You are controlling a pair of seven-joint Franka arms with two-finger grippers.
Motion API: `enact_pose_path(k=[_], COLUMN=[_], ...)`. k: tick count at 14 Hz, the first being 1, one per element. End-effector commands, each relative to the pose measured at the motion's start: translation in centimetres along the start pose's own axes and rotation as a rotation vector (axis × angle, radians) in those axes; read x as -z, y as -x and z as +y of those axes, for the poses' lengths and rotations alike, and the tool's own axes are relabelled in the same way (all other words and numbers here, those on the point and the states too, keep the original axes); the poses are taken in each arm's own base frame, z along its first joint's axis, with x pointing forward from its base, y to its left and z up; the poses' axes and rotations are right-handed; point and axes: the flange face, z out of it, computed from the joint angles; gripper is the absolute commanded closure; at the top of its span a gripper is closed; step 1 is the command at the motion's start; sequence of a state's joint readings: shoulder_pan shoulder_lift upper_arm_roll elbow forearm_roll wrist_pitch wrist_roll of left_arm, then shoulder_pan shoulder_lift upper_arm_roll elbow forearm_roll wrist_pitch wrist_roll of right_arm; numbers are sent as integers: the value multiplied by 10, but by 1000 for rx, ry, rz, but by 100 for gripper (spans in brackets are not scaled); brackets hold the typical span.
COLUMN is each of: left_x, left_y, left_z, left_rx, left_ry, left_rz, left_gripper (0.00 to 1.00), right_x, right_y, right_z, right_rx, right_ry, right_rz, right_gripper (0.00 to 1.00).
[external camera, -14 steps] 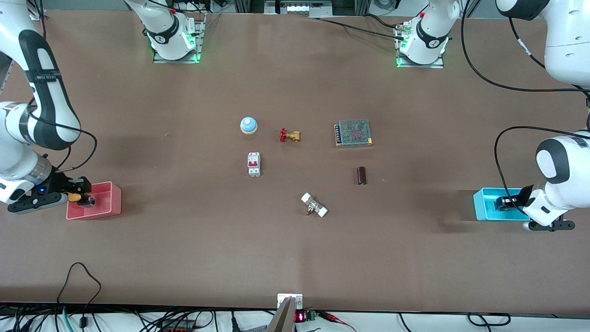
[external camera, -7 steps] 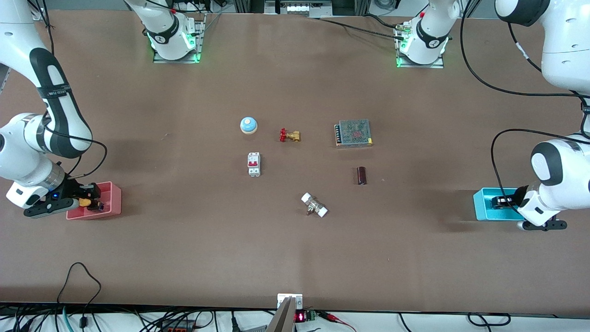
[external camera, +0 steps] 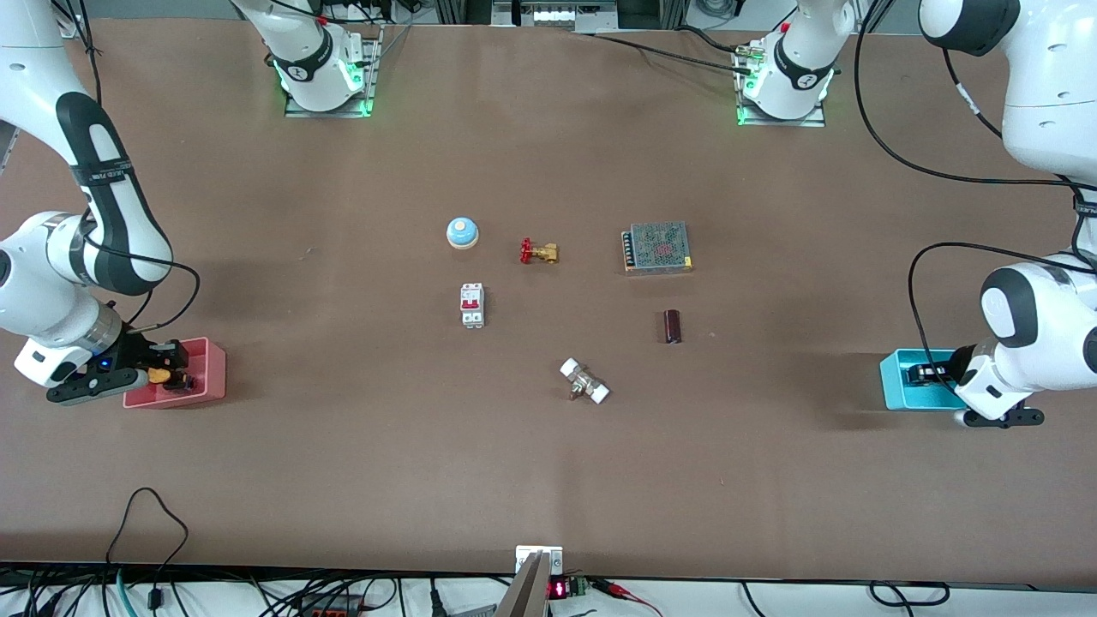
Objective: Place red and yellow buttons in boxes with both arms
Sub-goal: 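Carry the yellow button to the pink box while the left gripper carries red to cyan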
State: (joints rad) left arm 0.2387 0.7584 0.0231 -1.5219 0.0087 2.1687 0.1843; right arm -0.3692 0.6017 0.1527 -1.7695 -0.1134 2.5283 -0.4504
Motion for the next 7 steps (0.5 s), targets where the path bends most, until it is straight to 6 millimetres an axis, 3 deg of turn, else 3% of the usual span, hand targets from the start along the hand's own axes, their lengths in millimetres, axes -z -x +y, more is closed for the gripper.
enact_pose_path(k=[1,3,5,7], left_x=[5,10,16,36], left_y=[-5,-5,-5,-1], left_z=[-4,-5,-6,-6], left_rx=[2,3,8,8], left_ry=[9,7,7,12], left_rz=[15,20,24,0], left_gripper=[12,0,0,0], right_x=[-2,-3,-6,-8], right_y=[1,2,2,3], right_z=[6,6,5,6], right_rx=[5,4,4,3], right_ry=[-9,-10,-12,-14], right_rz=[8,7,3,1], right_gripper=[72,72,64,60])
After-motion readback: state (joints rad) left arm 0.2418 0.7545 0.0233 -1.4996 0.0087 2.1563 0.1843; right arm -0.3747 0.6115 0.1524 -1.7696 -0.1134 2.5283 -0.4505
